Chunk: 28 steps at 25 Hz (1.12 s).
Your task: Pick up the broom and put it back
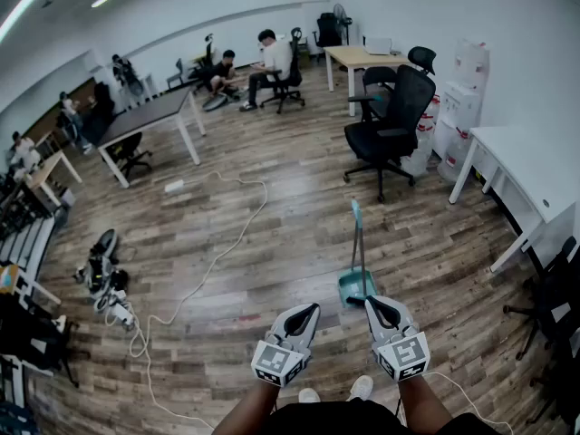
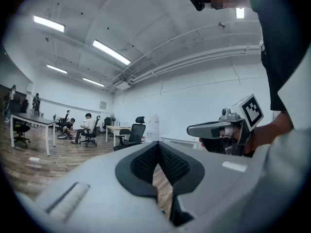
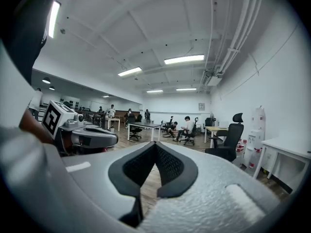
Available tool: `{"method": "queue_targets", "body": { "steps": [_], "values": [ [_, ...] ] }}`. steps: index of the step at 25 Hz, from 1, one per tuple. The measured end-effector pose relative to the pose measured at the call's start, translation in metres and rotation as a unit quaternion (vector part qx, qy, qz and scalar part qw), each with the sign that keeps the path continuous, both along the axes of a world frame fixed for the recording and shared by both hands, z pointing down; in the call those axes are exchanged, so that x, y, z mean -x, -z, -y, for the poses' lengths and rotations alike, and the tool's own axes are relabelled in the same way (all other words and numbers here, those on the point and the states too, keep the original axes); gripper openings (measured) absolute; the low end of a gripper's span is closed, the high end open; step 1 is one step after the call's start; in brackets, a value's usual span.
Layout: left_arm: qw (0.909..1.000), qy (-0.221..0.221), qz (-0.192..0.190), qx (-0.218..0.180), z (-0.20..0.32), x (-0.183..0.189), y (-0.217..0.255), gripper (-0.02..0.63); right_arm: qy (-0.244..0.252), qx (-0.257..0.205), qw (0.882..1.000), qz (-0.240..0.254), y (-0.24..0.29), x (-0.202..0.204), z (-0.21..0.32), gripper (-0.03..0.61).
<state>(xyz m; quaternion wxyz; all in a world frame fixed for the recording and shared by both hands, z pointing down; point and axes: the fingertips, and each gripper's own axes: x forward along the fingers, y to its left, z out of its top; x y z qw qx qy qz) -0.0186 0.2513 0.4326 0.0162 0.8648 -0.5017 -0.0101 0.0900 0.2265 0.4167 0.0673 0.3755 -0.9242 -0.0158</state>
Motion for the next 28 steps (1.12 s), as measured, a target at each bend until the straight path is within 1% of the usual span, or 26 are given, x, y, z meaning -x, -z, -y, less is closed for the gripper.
{"method": "queue_targets", "body": {
  "steps": [3, 6, 10, 16, 19, 21, 24, 28],
  "values": [
    [1.0000, 0.000, 0.001, -0.001, -0.001, 0.005, 0.000, 0.018, -0.001, -0.003, 1.000, 0.000, 0.000, 0.005, 0.001, 0.002],
    [1.0000, 0.001, 0.001, 0.009, -0.002, 0.009, -0.002, 0.018, -0.002, -0.002, 1.000, 0.000, -0.001, 0.007, 0.002, 0.002],
    [1.0000, 0.002, 0.002, 0.004, -0.007, 0.014, -0.001, 0.018, 0.000, -0.002, 1.000, 0.000, -0.001, 0.012, -0.001, 0.002],
    [1.0000, 0.004, 0.001, -0.002, -0.013, 0.024, -0.002, 0.018, 0.006, 0.006, 1.000, 0.016, -0.003, 0.021, -0.009, 0.002],
    [1.0000, -0.001, 0.000, 0.004, -0.021, 0.033, -0.005, 0.018, 0.005, 0.007, 1.000, 0.020, -0.003, 0.030, -0.016, 0.002],
    [1.0000, -0.003, -0.003, 0.008, -0.027, 0.040, -0.007, 0.018, 0.004, 0.002, 1.000, 0.016, -0.002, 0.037, -0.021, 0.002],
    [1.0000, -0.004, -0.004, -0.004, -0.032, 0.049, -0.008, 0.018, -0.003, -0.010, 1.000, 0.002, -0.002, 0.044, -0.028, 0.003],
    [0.9999, -0.013, -0.002, 0.000, -0.036, 0.055, -0.014, 0.018, -0.014, -0.009, 1.000, -0.003, -0.008, 0.048, -0.037, 0.003]
  ]
}}
